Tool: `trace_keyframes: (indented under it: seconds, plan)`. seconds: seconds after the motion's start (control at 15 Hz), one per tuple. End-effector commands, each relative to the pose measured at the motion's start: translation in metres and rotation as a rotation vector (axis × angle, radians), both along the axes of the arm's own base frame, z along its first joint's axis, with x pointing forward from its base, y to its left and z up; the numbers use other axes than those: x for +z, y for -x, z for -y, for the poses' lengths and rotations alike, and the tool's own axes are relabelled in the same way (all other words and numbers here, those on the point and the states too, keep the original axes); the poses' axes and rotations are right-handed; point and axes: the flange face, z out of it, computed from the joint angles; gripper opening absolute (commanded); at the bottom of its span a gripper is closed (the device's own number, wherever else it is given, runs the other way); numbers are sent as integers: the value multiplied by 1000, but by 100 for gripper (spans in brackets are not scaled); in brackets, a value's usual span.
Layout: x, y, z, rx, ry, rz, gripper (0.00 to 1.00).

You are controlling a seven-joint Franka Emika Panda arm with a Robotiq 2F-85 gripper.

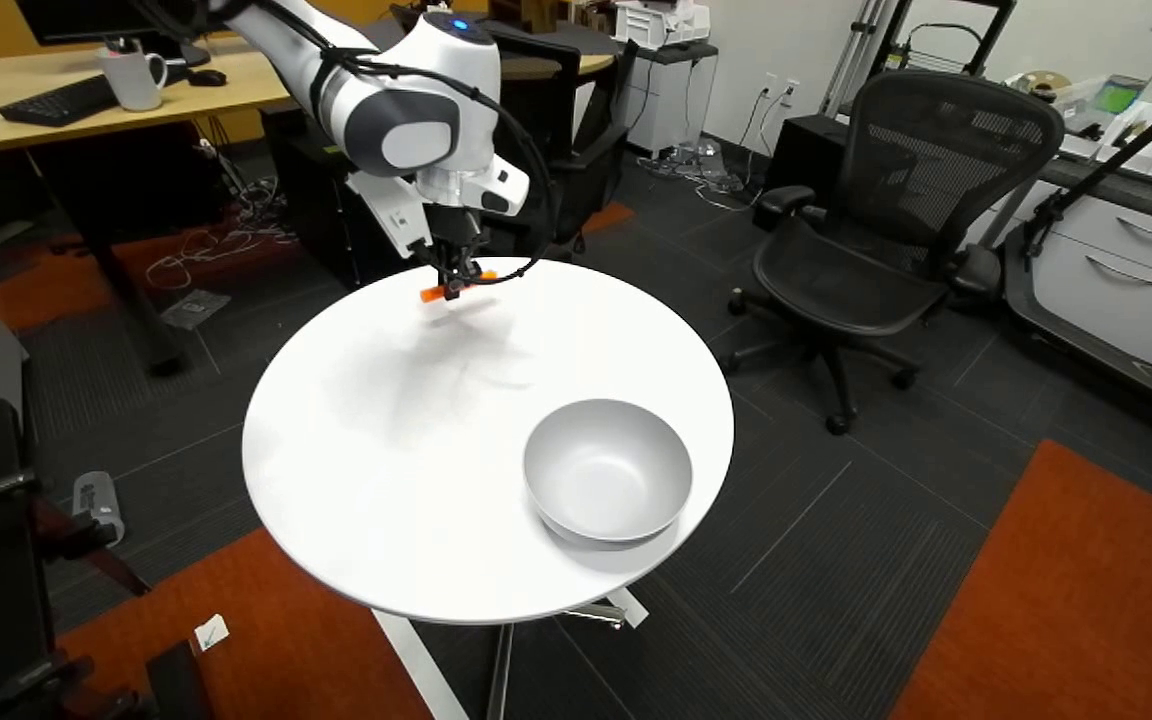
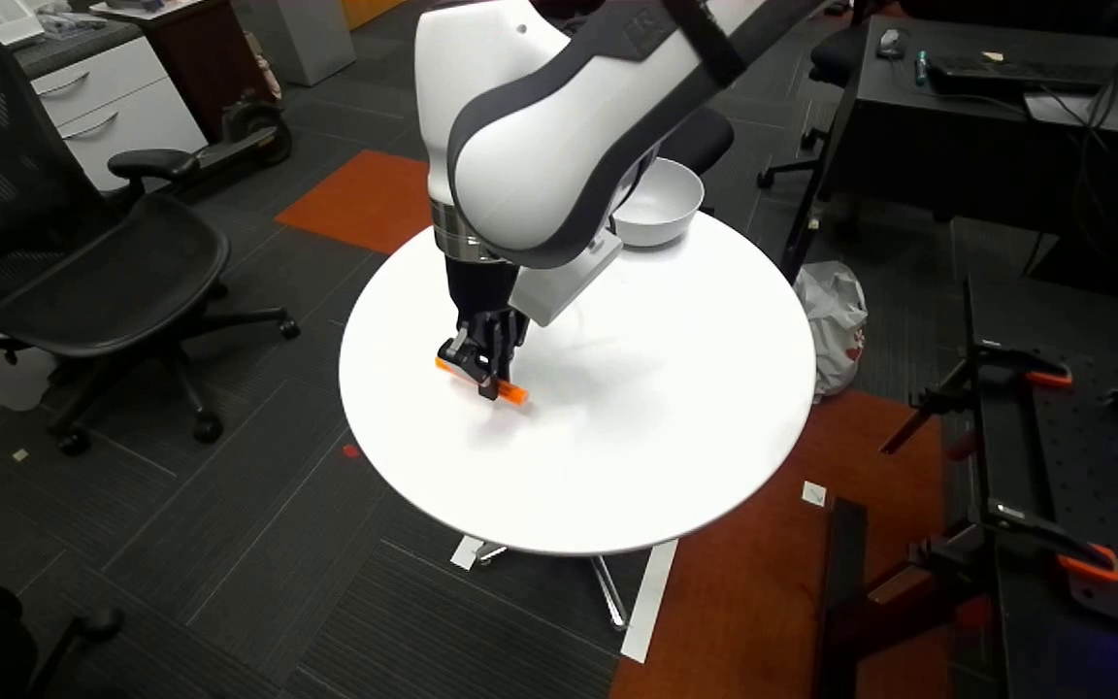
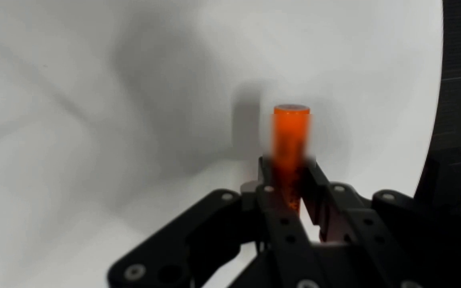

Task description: Move the marker to the left

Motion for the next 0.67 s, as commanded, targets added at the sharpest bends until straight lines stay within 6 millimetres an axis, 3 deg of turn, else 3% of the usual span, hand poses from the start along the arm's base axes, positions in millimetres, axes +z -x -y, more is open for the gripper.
trace_keyframes:
  seconds: [0.0,0.33,0.4,0.47,0.6]
  plan:
    - [-10,-15,-8,-14,-43,33,5]
    - [-17,-21,-10,-19,-44,51,5]
    - [-17,-21,-11,-18,-44,56,45]
    - [-17,-20,-12,-16,-36,53,46]
    - [-12,-16,-16,-6,-31,65,59]
